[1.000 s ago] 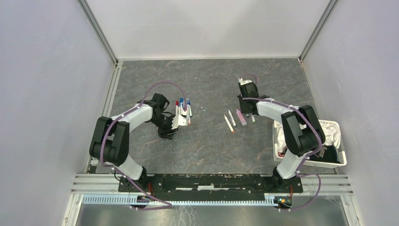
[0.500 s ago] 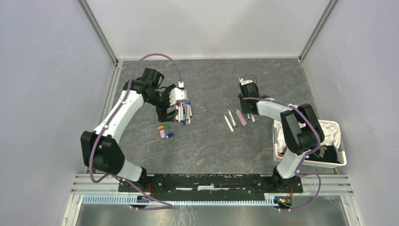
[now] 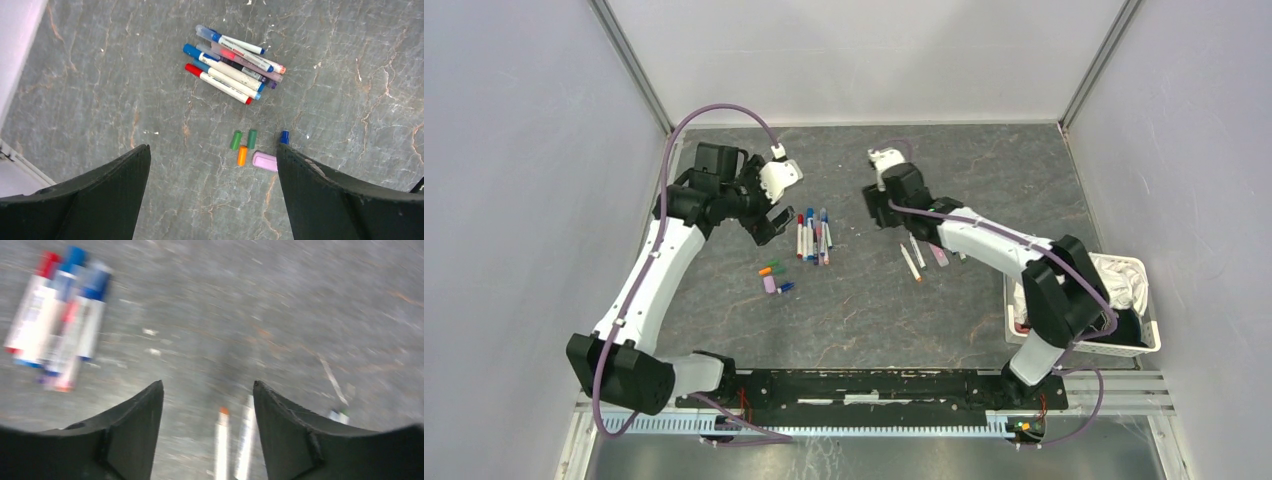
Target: Open the pen caps
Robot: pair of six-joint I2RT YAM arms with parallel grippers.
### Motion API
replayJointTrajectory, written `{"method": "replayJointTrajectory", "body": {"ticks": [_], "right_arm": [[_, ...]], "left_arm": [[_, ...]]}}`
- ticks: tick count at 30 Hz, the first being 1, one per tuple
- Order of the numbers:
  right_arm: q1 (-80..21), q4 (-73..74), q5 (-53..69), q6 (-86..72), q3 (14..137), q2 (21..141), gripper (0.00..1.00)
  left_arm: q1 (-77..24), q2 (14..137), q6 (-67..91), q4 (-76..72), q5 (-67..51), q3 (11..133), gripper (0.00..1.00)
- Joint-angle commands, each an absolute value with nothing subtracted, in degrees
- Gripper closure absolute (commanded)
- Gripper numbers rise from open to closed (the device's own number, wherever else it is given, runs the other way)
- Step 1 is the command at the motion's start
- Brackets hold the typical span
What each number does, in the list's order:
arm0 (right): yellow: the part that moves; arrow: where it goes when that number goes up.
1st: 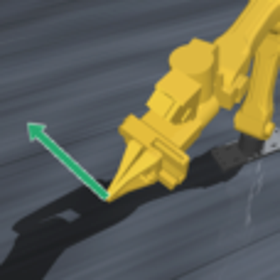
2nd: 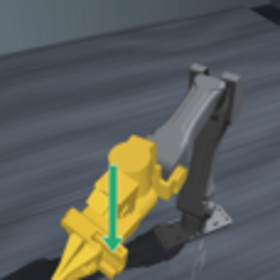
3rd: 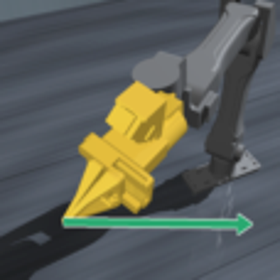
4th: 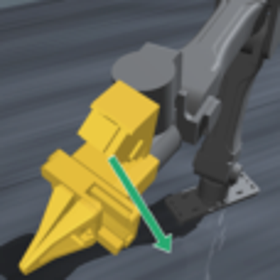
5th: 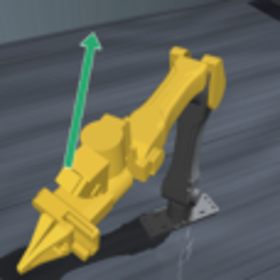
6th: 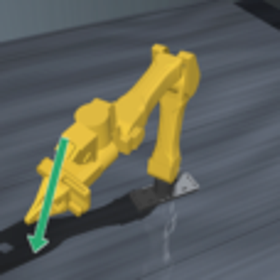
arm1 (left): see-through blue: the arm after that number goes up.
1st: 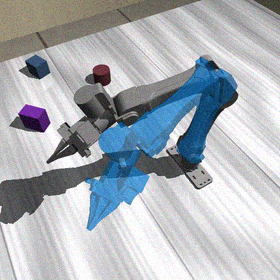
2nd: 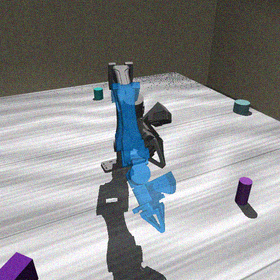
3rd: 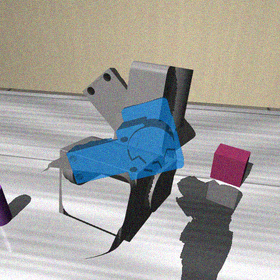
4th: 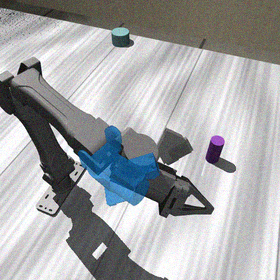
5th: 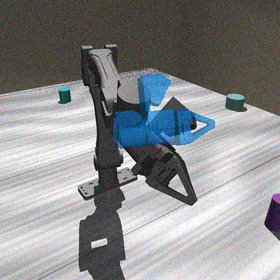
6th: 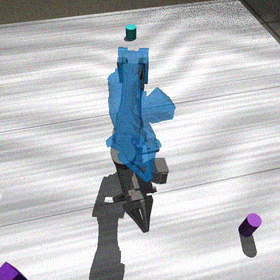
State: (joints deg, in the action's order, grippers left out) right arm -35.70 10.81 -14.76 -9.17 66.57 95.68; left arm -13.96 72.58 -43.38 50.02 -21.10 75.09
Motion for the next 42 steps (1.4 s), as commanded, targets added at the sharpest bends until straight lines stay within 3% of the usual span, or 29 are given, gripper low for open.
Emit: {"method": "replayJointTrajectory", "body": {"ticks": [1, 4, 19, 27, 32, 42], "right_arm": [[-40.62, 8.96, -8.37, -12.76, 73.49, 102.24, 0.36], [-42.59, 10.03, -5.16, -14.17, 78.87, 108.07, 0.48], [-45.09, 13.86, -3.56, -17.01, 92.38, 124.27, 0.58], [-45.17, 14.92, -6.52, -16.64, 93.6, 126.51, 0.59], [-45.09, 18.22, -13.59, -16.09, 93.45, 127.05, 0.66], [-44.98, 17.33, -19.06, -16.33, 90.66, 119.84, 0.67]], "left_arm": [[-12.51, 73.65, -37.75, 46.9, -19.29, 73.91, 0.0], [-11.09, 72.99, -36.65, 46.63, -21.49, 73.97, 0.0], [-10.68, 73.04, -35.84, 47.9, -25.33, 75.03, 0.05], [-10.68, 73.39, -36.64, 48.11, -25.38, 74.47, 0.06], [-10.72, 73.48, -37.08, 48.51, -25.13, 74.58, 0.08], [-10.72, 74.39, -37.18, 48.52, -25.73, 75.06, 0.09]]}}
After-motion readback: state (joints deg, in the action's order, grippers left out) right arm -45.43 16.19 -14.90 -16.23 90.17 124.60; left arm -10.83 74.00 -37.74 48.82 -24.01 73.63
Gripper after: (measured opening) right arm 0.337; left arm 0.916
